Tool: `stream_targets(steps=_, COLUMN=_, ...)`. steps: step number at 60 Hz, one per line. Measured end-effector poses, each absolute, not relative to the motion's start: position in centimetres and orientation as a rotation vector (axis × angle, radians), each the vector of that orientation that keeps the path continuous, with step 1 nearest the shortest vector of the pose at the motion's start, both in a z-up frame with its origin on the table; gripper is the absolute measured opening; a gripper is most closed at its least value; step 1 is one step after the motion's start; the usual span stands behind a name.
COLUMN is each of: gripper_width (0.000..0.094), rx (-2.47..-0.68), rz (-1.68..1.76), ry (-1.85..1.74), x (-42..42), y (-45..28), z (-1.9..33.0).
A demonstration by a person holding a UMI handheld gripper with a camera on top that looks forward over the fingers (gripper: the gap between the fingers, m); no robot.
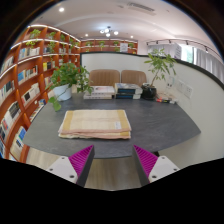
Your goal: Fold towel
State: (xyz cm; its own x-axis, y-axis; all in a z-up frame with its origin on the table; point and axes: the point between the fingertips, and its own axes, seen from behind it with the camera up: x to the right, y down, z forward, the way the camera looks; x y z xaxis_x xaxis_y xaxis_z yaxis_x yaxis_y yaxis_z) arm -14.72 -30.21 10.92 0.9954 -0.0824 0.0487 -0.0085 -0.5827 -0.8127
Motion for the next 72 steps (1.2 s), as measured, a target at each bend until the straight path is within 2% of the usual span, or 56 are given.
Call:
stream_targets(steps=16, gripper_width=0.0761, rx=-2.237, rz=0.076, ry=-0.164, x=-31.9, y=-20.3, z=5.5)
stream_targets(steps=30, gripper_width=0.0737, rx=-2.247, rz=0.066, ry=-0.207, x=-38.0, y=-10.5, z=2.3)
stream_targets(steps=34, gripper_width=0.0678, rx=-2.280, rz=0.011, ry=-0.209, x=-37.8, y=-9.3, z=0.7)
stream_targets(steps=39, gripper_width=0.0543, rx=-2.324, rz=-0.050, ry=-0.221, x=-37.3, y=-9.3, z=-1.1)
stream_targets(steps=46, gripper_width=0.0250, rx=-2.281, rz=-0.045, ry=-0.110, x=-36.3, y=-9.0, z=-1.1)
stream_targets(steps=49, gripper_width=0.0086, rx=-2.274, rz=-0.066, ry=-0.092, x=-35.4, y=-8.9, z=-1.2)
stream_targets(steps=53, gripper_width=0.0038, rx=-2.269, rz=-0.065, ry=-0.141, x=-35.3, y=-8.9, z=-1.3)
stream_targets(steps=65, gripper_width=0.0033, rx=-2.369, rz=-0.030, ry=-0.193, x=-35.3, y=-9.0, z=-1.1)
stream_targets(steps=68, gripper_width=0.0034, rx=-2.362, rz=0.008, ry=-0.193, x=-35.3, y=-8.6, z=0.0)
stream_targets(steps=72, gripper_width=0.0033, rx=-2.313, rz=0.019, ry=-0.206, x=-34.1, y=-8.2, z=3.2)
